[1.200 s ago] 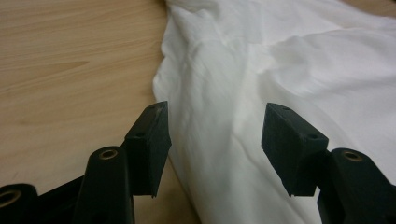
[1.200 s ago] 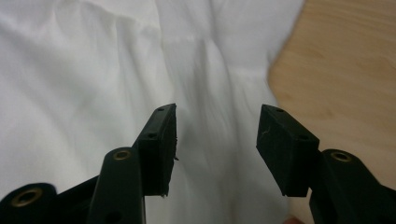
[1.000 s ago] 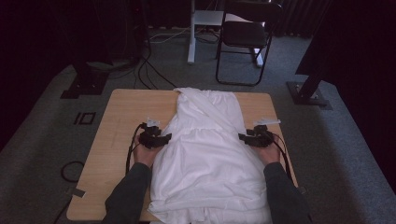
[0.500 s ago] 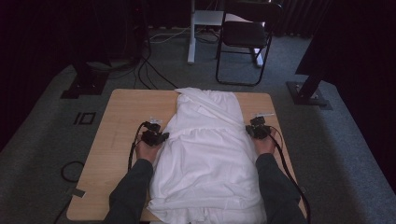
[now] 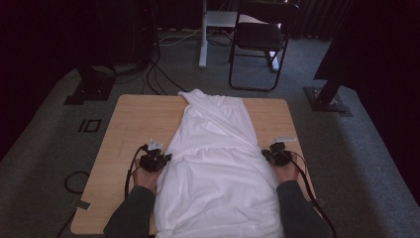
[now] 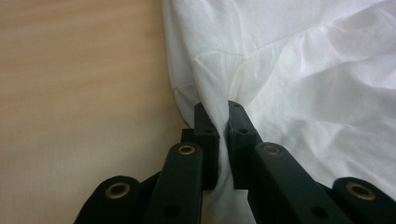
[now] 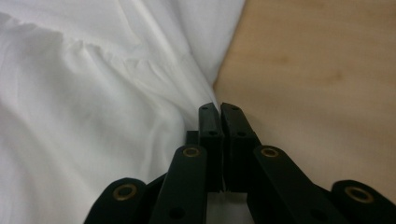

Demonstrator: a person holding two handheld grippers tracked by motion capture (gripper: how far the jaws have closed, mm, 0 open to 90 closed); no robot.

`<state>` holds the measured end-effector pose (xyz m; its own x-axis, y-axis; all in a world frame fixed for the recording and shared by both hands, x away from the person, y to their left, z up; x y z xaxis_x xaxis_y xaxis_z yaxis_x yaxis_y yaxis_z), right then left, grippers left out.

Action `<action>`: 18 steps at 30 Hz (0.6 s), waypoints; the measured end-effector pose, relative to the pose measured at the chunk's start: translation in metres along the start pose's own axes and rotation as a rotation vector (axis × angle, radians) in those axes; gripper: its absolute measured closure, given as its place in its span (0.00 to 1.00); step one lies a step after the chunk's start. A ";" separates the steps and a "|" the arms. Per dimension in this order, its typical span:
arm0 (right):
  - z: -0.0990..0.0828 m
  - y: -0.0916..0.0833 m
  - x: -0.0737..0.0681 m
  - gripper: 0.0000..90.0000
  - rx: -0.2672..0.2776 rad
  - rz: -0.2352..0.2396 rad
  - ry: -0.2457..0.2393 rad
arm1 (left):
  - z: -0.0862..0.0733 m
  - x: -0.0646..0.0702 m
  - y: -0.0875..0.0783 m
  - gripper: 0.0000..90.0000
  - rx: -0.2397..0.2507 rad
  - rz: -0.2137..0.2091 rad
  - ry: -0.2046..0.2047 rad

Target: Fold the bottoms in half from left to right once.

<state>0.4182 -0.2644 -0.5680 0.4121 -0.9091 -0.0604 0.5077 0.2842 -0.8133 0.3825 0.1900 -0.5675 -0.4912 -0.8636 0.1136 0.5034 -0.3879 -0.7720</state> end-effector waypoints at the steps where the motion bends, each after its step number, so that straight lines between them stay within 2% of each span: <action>1: -0.008 -0.005 -0.003 0.97 0.001 0.007 -0.001 | -0.007 0.003 -0.004 0.95 0.003 -0.008 0.007; 2: -0.023 -0.014 -0.009 0.97 0.007 0.014 -0.002 | -0.013 0.006 -0.008 0.95 0.002 -0.012 0.015; 3: -0.023 -0.014 -0.009 0.97 0.007 0.014 -0.002 | -0.019 0.009 -0.013 0.95 -0.006 -0.017 0.024; 4: -0.037 -0.022 -0.016 0.97 0.001 0.013 -0.013 | -0.025 0.013 -0.017 0.95 -0.011 -0.020 0.030; 5: -0.037 -0.022 -0.016 0.97 0.001 0.013 -0.013 | -0.030 0.016 -0.021 0.95 -0.017 -0.019 0.039; 6: -0.048 -0.031 -0.024 0.98 -0.009 0.012 -0.023 | -0.035 0.020 -0.025 0.95 -0.024 -0.013 0.058; 7: -0.048 -0.031 -0.024 0.98 -0.009 0.012 -0.023 | -0.039 0.024 -0.029 0.95 -0.031 -0.005 0.073; 11: -0.071 -0.044 -0.041 0.98 -0.008 0.027 -0.048 | -0.055 0.034 -0.043 0.93 -0.055 0.033 0.114; 12: -0.076 -0.049 -0.045 0.98 -0.034 0.042 -0.054 | -0.057 0.035 -0.046 0.86 -0.050 0.048 0.120; 13: -0.076 -0.049 -0.045 0.98 -0.034 0.042 -0.054 | -0.057 0.035 -0.046 0.78 -0.050 0.048 0.120; 14: -0.077 -0.051 -0.046 0.96 -0.050 0.046 -0.055 | -0.056 0.034 -0.047 0.78 -0.034 0.057 0.114; 15: -0.075 -0.052 -0.046 0.87 -0.055 0.048 -0.066 | -0.053 0.032 -0.048 0.71 -0.011 0.062 0.098; 16: -0.071 -0.052 -0.046 0.79 -0.042 0.061 -0.085 | -0.049 0.030 -0.049 0.66 0.012 0.057 0.078; 18: -0.059 -0.056 -0.046 0.67 0.019 0.070 -0.089 | -0.038 0.025 -0.053 0.61 0.048 0.045 0.057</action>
<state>0.3264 -0.2560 -0.5536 0.5124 -0.8563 -0.0646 0.4890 0.3528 -0.7978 0.3168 0.2010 -0.5472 -0.5064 -0.8612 0.0429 0.5586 -0.3656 -0.7445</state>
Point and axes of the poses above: each handheld gripper's, and its own axes: y roughly forward along the jaws, z roughly out of its top, x roughly to its right, the point moved 2 cm from there along y, roughly forward along the jaws, and after that the axes turned 9 degrees about -x, right-handed, at the moved point
